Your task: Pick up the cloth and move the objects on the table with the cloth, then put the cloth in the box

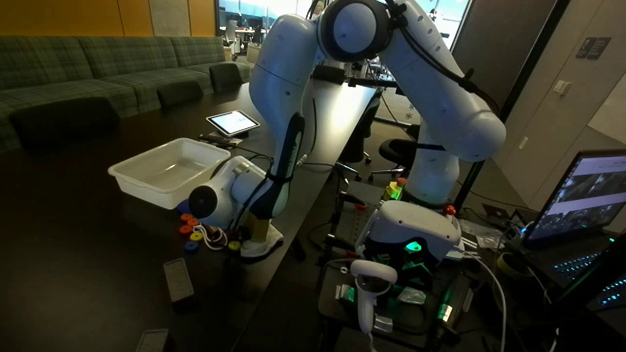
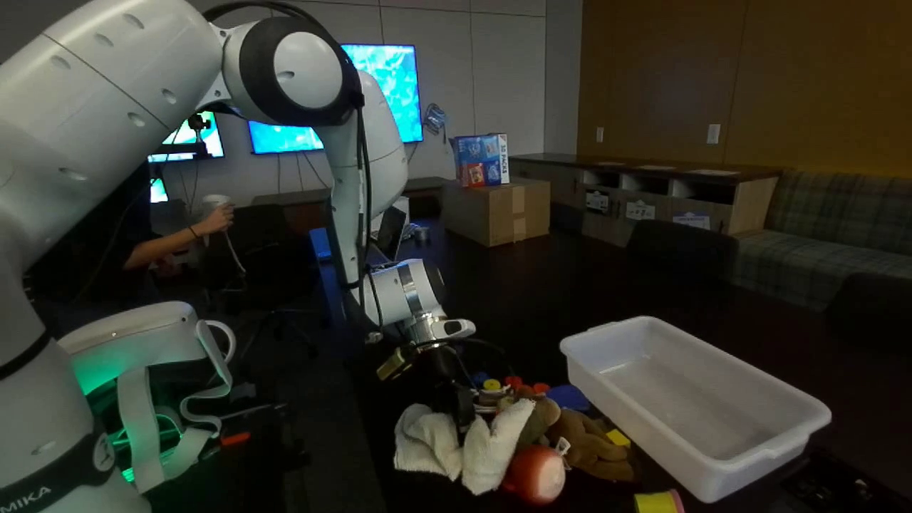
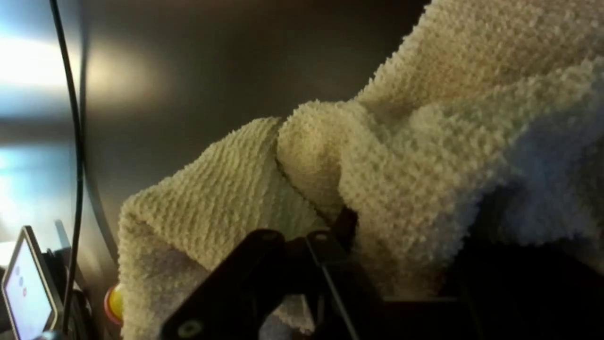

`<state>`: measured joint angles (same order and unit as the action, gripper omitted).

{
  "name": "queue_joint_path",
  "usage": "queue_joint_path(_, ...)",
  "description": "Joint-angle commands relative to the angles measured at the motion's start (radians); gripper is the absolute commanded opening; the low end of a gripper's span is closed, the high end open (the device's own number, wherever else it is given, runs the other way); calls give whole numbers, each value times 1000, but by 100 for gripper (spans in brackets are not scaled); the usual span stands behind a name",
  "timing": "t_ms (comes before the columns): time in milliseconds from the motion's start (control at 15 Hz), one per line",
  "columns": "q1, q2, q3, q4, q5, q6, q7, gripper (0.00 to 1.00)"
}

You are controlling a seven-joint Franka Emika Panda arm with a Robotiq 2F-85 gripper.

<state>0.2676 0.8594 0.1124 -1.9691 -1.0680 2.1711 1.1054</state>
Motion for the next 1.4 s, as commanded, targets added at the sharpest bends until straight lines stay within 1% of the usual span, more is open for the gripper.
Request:
queue_joint_path(0,53,47,37,84,42,43,21,15)
queue_joint_path(267,124,88,62,184,87,65,21,15)
queue_joint_path(533,205,133,72,303,137,74,15,15)
queue_joint_path(667,234,123,71,325,156,86,12,15)
queue_joint_path(800,247,104,69,331,176,103,-3,15)
queue_joint_path(1000,221,17,77,244,198,153,-57,15)
queue_joint_path(1267,151,-160,86,48,251,224,-186,16)
queue_joint_path(1333,139,-203,76,3,265,238,-200,16)
